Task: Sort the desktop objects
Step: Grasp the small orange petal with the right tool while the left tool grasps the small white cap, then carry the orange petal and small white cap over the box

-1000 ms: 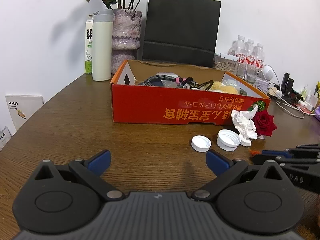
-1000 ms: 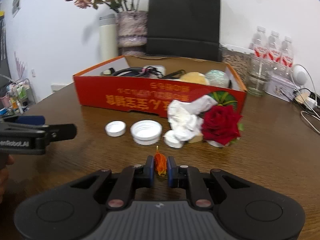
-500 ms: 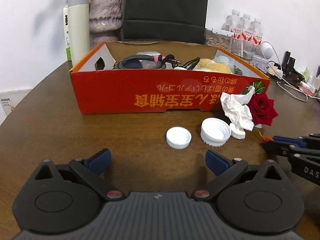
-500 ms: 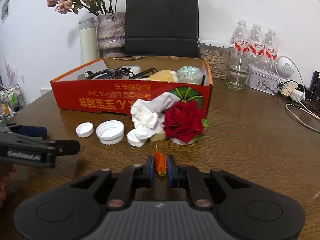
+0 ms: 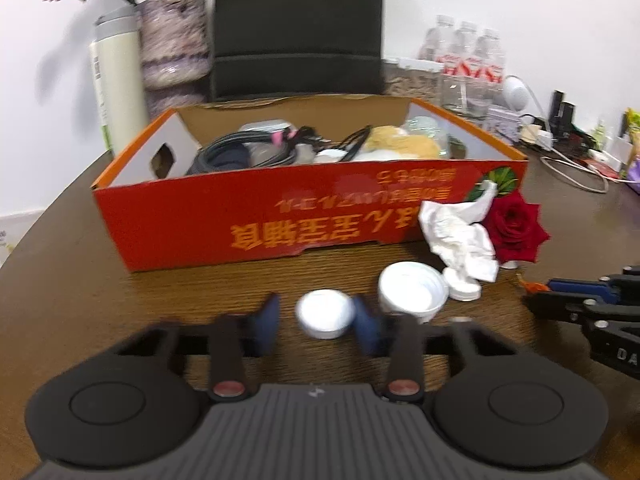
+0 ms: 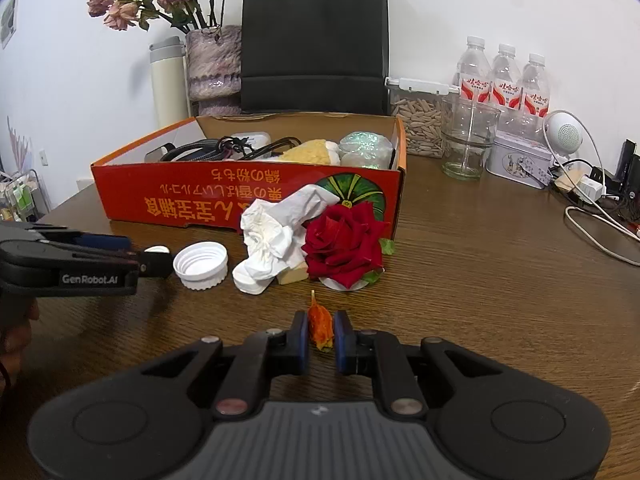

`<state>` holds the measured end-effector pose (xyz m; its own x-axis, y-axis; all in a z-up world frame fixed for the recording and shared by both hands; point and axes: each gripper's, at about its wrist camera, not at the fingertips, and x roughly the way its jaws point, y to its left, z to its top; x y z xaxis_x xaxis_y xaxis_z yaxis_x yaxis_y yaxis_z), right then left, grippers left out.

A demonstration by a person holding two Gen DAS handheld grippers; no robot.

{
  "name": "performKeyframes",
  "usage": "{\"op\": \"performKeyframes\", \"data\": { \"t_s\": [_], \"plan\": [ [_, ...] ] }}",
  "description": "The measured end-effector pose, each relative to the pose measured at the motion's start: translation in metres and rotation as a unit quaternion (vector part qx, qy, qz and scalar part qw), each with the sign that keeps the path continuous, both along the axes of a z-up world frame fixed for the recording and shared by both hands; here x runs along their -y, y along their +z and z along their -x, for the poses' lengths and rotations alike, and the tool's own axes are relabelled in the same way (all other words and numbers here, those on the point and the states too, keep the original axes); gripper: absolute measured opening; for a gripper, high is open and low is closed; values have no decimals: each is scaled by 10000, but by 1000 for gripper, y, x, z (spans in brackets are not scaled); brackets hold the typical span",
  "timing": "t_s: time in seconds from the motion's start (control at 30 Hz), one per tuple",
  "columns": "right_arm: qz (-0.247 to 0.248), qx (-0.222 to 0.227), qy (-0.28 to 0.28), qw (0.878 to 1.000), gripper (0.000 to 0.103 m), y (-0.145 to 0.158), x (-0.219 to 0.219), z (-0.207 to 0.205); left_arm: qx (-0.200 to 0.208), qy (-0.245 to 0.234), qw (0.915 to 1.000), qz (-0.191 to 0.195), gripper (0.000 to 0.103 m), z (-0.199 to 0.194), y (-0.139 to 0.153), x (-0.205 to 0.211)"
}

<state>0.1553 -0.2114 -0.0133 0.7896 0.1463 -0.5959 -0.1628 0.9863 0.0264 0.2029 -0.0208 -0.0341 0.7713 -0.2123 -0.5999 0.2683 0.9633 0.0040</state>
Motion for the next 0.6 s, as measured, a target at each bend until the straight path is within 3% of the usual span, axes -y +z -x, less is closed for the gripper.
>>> {"op": "performKeyframes", "data": {
  "t_s": [0.4,0.6],
  "plan": [
    [53,12,17,10000,13,0,-2,0,-8,-25,9997,243,29,2,-1,-5],
    [-17,218,-44,9998,13,4,-2,6,349,-32,9991,226,29,14,5,-7]
  ]
}}
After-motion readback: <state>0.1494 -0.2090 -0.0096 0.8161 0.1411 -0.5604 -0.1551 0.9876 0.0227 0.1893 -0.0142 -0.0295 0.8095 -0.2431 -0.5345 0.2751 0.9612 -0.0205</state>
